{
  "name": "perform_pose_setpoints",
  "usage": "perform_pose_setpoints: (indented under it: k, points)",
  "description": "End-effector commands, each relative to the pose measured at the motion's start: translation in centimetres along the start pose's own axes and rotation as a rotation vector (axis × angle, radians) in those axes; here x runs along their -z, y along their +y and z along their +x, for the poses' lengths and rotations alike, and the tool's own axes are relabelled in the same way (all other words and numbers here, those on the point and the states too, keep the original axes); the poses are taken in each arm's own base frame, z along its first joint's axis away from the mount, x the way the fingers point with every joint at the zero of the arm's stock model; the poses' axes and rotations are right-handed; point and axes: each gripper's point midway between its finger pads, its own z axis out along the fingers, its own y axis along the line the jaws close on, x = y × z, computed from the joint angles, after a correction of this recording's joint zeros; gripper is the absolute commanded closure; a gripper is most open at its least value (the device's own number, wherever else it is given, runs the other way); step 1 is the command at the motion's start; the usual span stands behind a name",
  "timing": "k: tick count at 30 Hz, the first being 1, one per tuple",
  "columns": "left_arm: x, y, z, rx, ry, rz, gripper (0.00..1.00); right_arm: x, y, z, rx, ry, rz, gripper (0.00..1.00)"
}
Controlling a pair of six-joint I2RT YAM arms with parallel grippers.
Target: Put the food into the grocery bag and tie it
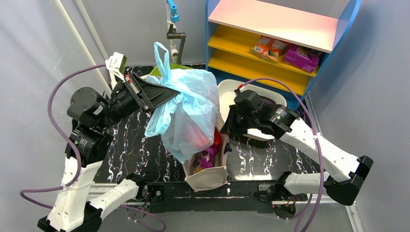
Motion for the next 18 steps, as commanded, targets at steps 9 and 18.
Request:
perform_pose_setpoints:
  k: [9,18]
  points:
    - [-0.2,0.4,-1.2,0.174,-0.16,0.134,1.0,1.3,1.9,-2.1,-0.049,-0.097,-0.062,0.99]
    - [2.3,8.4,4.7,0.245,-0.101,-0.041,1.0,1.2,1.5,-2.6,-0.068,-0.119,-0.046,0.99]
